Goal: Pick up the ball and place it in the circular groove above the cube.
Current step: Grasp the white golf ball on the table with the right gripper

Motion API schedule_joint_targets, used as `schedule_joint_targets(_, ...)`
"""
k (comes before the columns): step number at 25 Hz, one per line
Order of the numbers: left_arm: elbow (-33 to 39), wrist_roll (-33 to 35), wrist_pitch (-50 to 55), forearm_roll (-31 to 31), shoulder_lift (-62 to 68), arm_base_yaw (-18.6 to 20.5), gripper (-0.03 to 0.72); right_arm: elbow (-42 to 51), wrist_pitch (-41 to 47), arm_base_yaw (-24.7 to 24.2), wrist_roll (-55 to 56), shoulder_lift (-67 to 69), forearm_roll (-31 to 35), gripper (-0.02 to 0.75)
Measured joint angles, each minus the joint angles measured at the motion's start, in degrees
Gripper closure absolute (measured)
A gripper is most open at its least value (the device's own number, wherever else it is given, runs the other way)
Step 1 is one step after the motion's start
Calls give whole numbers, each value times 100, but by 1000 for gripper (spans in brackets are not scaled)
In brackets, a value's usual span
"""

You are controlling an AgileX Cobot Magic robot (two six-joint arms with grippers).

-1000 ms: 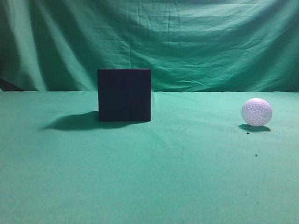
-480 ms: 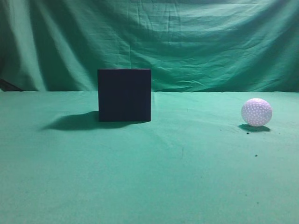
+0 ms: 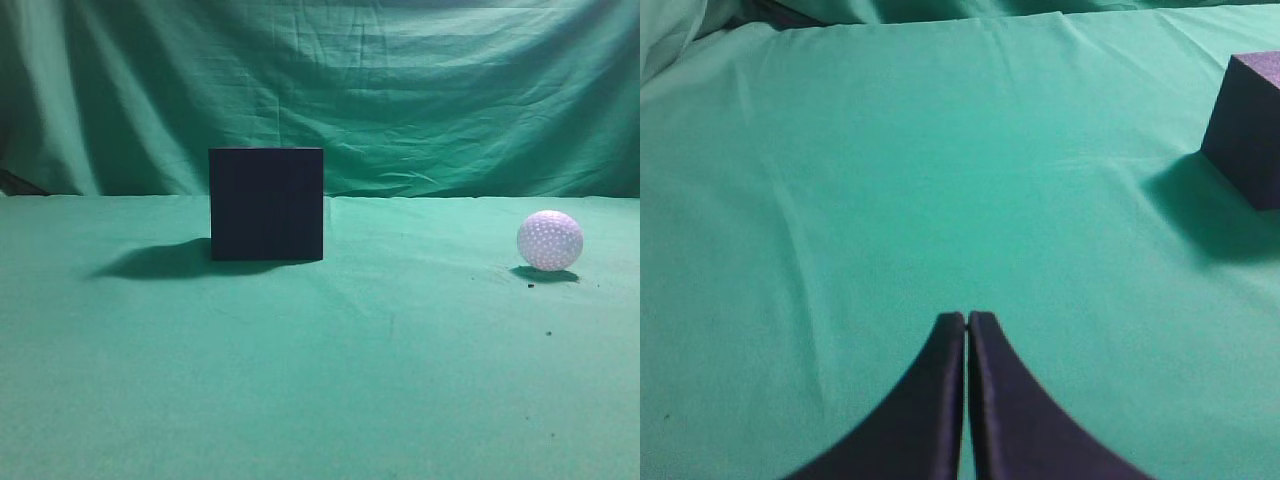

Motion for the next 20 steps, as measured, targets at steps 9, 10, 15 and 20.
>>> schedule_joint_targets(9, 0, 0, 0, 0, 0, 0, 688, -125, -2391, 0, 2224, 0, 1134, 689)
schedule_joint_targets(10, 0, 0, 0, 0, 0, 0, 688, -301, -2144, 0, 2332, 14, 1155, 689)
schedule_joint_targets(15, 0, 0, 0, 0, 0, 0, 688, -1410, -708, 0, 2826, 1056, 1547, 689)
schedule_joint_targets(20, 0, 0, 0, 0, 0, 0, 688, -1938, -323, 0, 2879, 2466, 1597, 689)
